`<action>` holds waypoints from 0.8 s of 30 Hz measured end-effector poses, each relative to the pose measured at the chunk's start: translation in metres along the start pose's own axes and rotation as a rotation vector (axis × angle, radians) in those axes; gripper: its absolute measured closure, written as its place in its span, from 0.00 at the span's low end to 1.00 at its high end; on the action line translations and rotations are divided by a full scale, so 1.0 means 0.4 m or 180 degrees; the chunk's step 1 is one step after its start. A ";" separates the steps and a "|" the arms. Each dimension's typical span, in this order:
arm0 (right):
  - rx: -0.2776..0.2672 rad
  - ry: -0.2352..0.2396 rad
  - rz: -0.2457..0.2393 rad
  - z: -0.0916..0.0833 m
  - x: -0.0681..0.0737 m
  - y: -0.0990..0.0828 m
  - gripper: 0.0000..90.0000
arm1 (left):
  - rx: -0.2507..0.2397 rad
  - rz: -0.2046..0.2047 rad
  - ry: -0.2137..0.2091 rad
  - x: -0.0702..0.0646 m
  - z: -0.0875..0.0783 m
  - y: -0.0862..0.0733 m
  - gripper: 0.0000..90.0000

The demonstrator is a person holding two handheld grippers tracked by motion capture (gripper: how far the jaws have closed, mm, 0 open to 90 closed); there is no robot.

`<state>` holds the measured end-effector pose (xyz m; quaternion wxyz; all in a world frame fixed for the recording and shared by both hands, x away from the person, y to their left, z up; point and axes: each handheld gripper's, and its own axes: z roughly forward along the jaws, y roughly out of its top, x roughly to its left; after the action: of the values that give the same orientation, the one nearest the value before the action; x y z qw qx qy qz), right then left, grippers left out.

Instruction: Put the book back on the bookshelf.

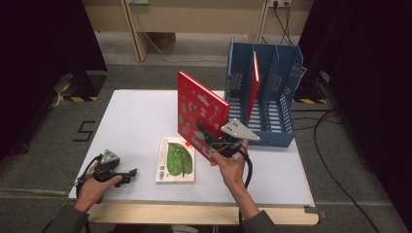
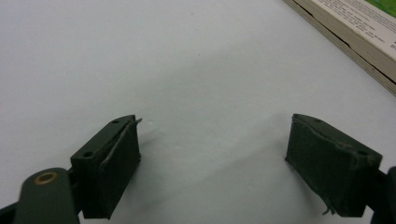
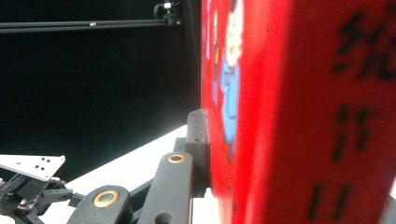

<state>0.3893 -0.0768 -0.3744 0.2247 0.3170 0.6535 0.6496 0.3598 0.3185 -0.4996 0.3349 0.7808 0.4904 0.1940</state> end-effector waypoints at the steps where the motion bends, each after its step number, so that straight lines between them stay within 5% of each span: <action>1: -0.0003 -0.0028 0.0002 -0.013 -0.005 0.004 0.88 | 0.0000 0.0000 0.0001 0.000 0.000 0.000 0.18; 24: -0.0325 -0.0711 -0.0092 -0.291 -0.135 0.083 0.88 | 0.0000 -0.0004 0.0001 0.000 0.000 0.000 0.18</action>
<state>0.3488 -0.1988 -0.3413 0.3213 0.3660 0.5950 0.6394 0.3598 0.3184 -0.4996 0.3349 0.7805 0.4909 0.1939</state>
